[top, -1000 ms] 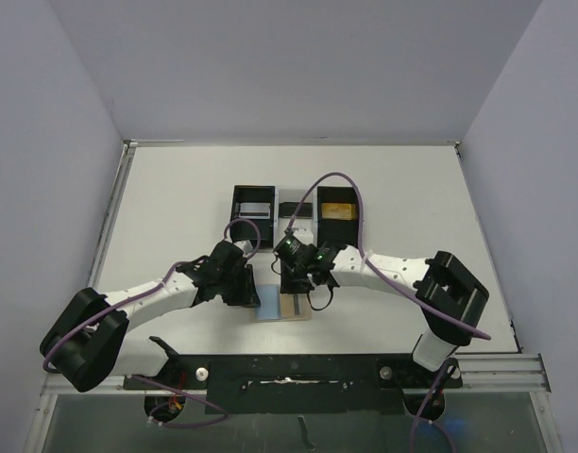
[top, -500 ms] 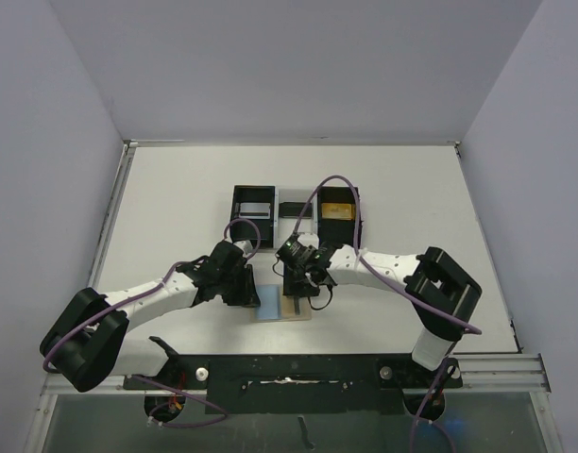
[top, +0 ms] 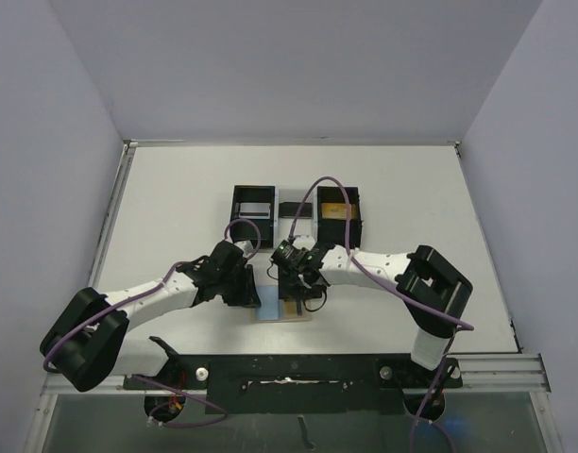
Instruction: Take the credit cards out of the card holder
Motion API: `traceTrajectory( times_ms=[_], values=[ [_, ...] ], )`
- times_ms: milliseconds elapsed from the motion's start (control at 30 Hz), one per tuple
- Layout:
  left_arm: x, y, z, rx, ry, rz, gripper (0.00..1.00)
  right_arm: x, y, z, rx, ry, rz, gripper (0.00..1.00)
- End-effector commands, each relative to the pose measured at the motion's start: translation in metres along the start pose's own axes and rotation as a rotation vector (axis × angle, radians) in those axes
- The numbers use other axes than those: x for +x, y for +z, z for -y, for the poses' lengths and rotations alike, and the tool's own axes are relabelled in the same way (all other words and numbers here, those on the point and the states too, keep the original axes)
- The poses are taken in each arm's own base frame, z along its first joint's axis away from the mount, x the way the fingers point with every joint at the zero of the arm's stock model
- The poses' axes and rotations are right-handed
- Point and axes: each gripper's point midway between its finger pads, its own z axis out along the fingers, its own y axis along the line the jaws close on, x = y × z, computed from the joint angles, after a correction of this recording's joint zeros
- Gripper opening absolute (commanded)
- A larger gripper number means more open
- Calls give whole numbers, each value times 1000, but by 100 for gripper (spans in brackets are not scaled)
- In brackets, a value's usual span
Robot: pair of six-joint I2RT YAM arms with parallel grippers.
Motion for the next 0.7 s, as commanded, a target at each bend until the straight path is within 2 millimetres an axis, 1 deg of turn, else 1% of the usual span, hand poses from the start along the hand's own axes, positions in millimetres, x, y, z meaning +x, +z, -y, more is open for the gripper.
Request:
traceTrajectory(
  times_ms=[0,100,167,267,433,500,567,667],
  values=[
    [-10,-1,13,42,25,28,20,-2,2,-1,28,-22,8,55],
    [-9,-1,12,42,24,26,20,2,7,0,39,-29,-7,54],
    [-9,-1,12,42,24,26,20,3,5,1,68,-45,-13,54],
    [-9,-1,12,41,24,26,20,-7,-8,-6,81,-72,33,60],
    [-10,-1,12,40,27,25,20,-27,-34,-14,45,-56,107,61],
    [-9,-1,11,39,26,26,20,-30,-40,-13,42,-46,125,63],
    [-9,0,11,39,23,26,20,-28,-37,-10,46,-41,121,63],
    [-9,-1,11,41,22,28,20,-19,-26,-7,68,-44,88,63]
  ],
)
